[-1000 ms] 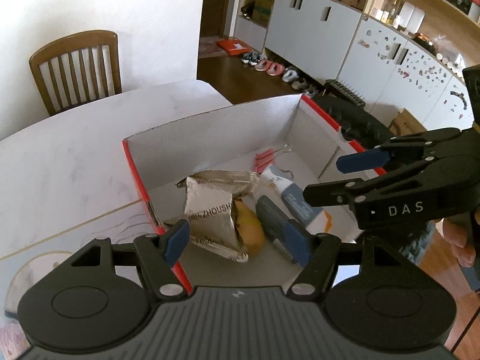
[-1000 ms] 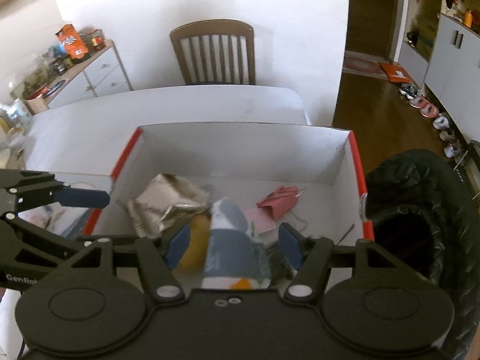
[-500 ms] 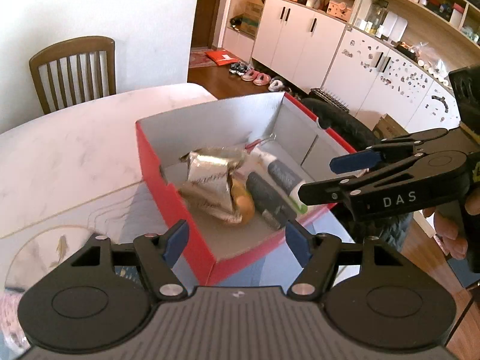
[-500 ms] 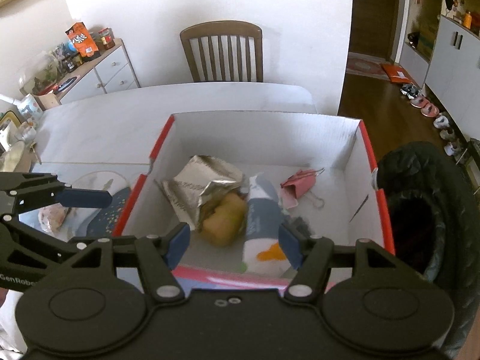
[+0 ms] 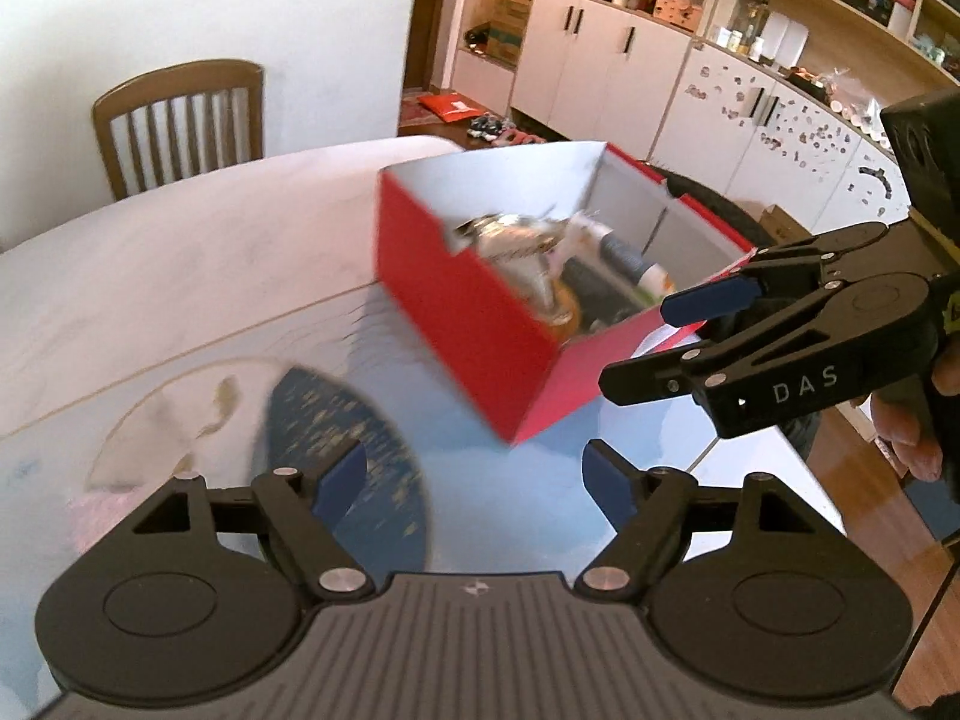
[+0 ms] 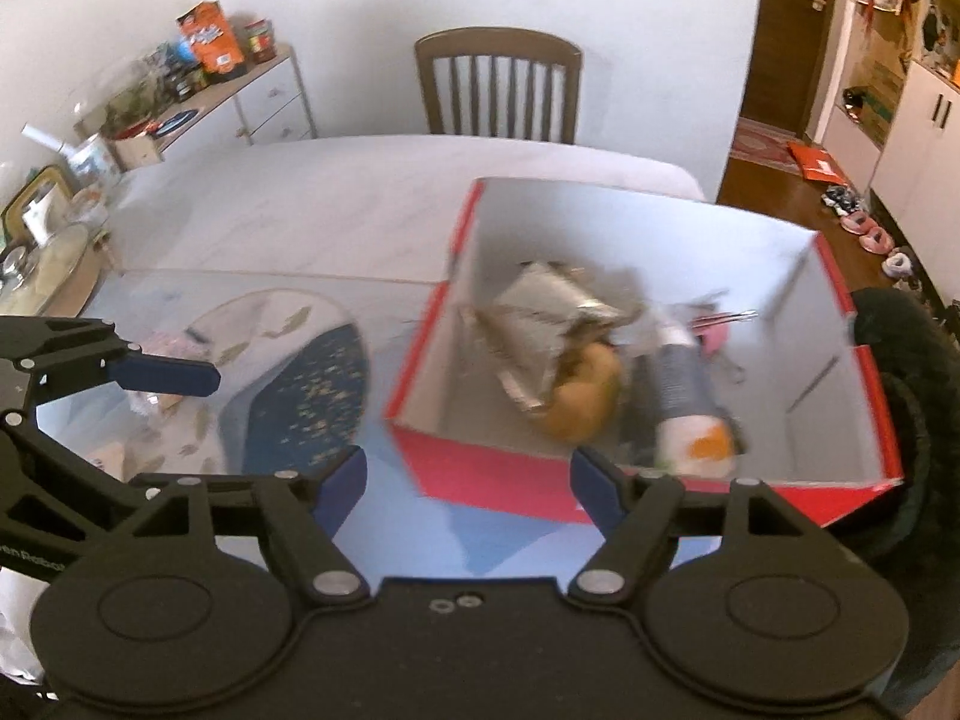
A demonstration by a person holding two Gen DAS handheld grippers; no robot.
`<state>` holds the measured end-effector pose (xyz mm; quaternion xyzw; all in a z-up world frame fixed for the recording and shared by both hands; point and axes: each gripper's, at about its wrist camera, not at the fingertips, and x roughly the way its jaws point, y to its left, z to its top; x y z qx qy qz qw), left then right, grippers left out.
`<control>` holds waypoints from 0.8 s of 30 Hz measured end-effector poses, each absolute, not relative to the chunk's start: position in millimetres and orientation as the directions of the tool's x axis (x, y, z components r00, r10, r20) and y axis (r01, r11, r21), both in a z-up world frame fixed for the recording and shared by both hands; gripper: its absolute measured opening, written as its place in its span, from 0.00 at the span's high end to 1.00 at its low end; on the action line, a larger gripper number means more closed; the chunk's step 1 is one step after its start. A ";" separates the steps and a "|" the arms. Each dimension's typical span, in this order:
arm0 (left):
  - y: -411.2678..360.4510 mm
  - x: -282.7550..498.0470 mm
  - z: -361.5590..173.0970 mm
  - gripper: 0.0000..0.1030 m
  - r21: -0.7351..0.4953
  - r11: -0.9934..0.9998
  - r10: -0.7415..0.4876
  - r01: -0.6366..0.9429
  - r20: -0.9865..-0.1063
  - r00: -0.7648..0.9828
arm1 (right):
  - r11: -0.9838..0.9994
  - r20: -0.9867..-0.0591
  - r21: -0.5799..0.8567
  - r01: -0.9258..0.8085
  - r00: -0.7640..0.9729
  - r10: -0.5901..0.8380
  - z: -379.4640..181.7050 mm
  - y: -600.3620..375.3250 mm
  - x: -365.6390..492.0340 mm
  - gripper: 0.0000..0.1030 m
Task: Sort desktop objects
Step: 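Raise both open grippers out of the box and move back over the table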
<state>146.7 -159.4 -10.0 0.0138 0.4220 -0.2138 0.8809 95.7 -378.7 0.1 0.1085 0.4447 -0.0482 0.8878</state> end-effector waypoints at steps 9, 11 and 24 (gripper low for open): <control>-82.5 119.1 -26.8 0.16 -0.137 0.930 -0.317 0.340 -0.766 0.559 | 0.978 -0.803 0.164 0.130 0.593 0.056 -1.4 -314.5 126.7 0.20; -66.0 114.1 -33.7 0.16 -0.133 0.936 -0.303 0.326 -0.774 0.556 | 0.980 -0.804 0.164 0.116 0.591 0.064 -2.1 -299.9 136.7 0.18; 1.4 94.5 -65.0 0.01 -0.139 0.946 -0.283 0.292 -0.793 0.539 | 0.981 -0.822 0.170 0.096 0.562 0.088 -12.3 -223.0 201.4 0.10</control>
